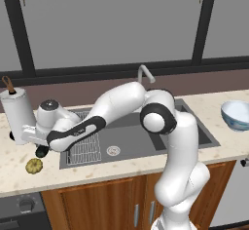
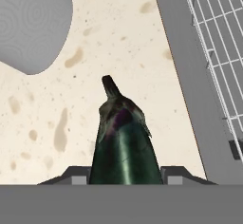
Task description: Remove the squash and eggplant from the sink. Then move the bowl and cup from the counter to the sink for washing.
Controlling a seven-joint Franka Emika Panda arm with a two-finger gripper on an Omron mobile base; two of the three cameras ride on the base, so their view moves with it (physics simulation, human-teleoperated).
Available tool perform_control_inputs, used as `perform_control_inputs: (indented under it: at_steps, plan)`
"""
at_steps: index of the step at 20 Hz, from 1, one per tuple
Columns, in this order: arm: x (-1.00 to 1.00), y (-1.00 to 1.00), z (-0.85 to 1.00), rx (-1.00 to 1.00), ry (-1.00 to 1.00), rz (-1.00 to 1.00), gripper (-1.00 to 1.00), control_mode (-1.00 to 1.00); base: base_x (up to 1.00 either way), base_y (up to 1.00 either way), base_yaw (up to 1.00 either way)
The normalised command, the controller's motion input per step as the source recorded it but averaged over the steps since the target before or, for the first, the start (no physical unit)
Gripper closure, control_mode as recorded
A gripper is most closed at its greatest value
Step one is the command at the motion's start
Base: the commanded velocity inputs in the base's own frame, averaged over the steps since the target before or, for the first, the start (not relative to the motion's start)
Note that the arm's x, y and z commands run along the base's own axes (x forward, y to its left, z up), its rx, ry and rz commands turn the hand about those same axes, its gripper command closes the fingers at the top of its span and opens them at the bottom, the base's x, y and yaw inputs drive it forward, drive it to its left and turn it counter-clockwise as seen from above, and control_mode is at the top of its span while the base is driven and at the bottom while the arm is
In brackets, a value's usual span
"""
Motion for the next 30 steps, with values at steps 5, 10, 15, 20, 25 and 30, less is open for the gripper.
perform_control_inputs:
  at_steps: [5,10,15,20,25,30]
  plan:
    - [0.12,0.00,-0.12,0.00,0.01,-0.02,1.00,-1.00,0.00,0.00,0.00]
    - [0.12,0.05,-0.11,0.00,0.00,-0.02,1.00,-1.00,0.00,0.00,0.00]
    - [0.11,0.11,-0.09,0.00,0.00,-0.01,1.00,-1.00,0.00,0.00,0.00]
    - [0.10,0.14,-0.11,0.00,0.00,-0.02,1.00,-1.00,0.00,0.00,0.00]
    - [0.15,0.05,-0.12,-0.02,0.00,-0.03,1.00,-1.00,0.00,0.00,0.00]
    - [0.17,0.02,-0.11,-0.03,0.00,-0.04,1.00,-1.00,0.00,0.00,0.00]
